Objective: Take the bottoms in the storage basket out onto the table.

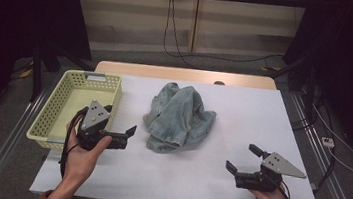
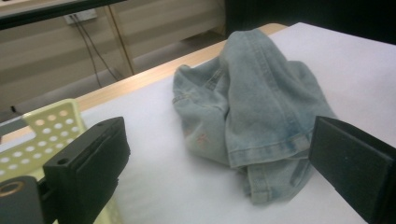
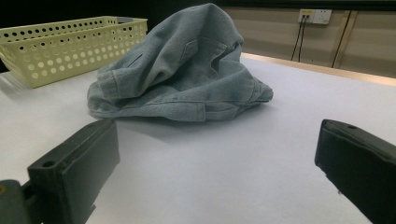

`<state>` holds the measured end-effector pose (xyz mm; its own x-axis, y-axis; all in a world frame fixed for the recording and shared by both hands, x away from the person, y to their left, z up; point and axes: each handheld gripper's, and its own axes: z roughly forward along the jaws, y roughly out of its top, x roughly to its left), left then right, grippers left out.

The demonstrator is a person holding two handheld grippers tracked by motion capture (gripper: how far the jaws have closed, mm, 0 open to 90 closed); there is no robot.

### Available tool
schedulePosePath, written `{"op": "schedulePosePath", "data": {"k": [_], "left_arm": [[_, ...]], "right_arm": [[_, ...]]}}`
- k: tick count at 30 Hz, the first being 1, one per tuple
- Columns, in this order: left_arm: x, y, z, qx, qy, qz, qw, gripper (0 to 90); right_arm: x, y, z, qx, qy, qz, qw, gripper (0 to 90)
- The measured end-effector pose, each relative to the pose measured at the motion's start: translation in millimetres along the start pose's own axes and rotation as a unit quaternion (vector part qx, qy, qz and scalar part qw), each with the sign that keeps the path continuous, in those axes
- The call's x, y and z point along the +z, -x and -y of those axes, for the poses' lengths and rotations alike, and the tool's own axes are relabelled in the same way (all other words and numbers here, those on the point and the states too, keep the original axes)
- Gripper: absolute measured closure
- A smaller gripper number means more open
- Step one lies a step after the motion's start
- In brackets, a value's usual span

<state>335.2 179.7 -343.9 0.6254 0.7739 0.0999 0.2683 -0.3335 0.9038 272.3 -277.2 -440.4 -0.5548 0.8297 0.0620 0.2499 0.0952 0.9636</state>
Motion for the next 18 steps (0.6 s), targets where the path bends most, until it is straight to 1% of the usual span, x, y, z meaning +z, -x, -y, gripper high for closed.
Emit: {"op": "schedulePosePath", "data": {"k": [3,5,7,8,9,11,12,15,17,18], "left_arm": [[-3.2,-1.5,3.6,0.002,0.003,-0.002,1.0,5.0],[-7.0,-2.5,6.8,-0.001,0.005,-0.002,1.0,5.0],[-10.0,-2.8,10.5,-0.002,0.003,-0.006,1.0,5.0],[-12.1,-2.8,15.4,-0.004,0.001,-0.007,1.0,5.0],[-12.1,-2.8,15.4,-0.004,0.001,-0.007,1.0,5.0],[-14.1,-1.4,23.2,-0.006,-0.002,-0.011,0.9999,5.0],[-14.1,-1.4,23.2,-0.006,-0.002,-0.011,0.9999,5.0],[-15.4,-1.1,30.7,-0.015,-0.002,-0.01,0.9998,5.0],[-16.5,-1.4,34.2,-0.016,-0.003,-0.017,0.9997,4.9],[-16.7,-0.8,36.1,-0.018,-0.002,-0.015,0.9997,4.9]], "right_arm": [[0.1,0.1,0.0,0.0,0.0,0.0,1.0,0.0],[0.4,0.1,0.1,0.0,0.0,0.001,1.0,0.0],[0.5,-0.2,0.0,-0.001,-0.001,0.0,1.0,0.0],[0.4,-0.3,0.0,-0.001,-0.001,0.0,1.0,0.0],[0.4,-0.3,0.0,-0.001,-0.001,0.0,1.0,0.0],[0.4,-0.1,0.1,-0.001,-0.001,0.001,1.0,0.0],[0.4,-0.1,0.1,-0.001,-0.001,0.001,1.0,0.0],[0.6,-0.3,0.0,-0.002,-0.001,0.001,1.0,0.0],[0.5,-0.4,0.0,-0.002,-0.001,0.001,1.0,0.0],[0.4,-0.4,0.0,-0.002,-0.001,0.001,1.0,0.0]]}}
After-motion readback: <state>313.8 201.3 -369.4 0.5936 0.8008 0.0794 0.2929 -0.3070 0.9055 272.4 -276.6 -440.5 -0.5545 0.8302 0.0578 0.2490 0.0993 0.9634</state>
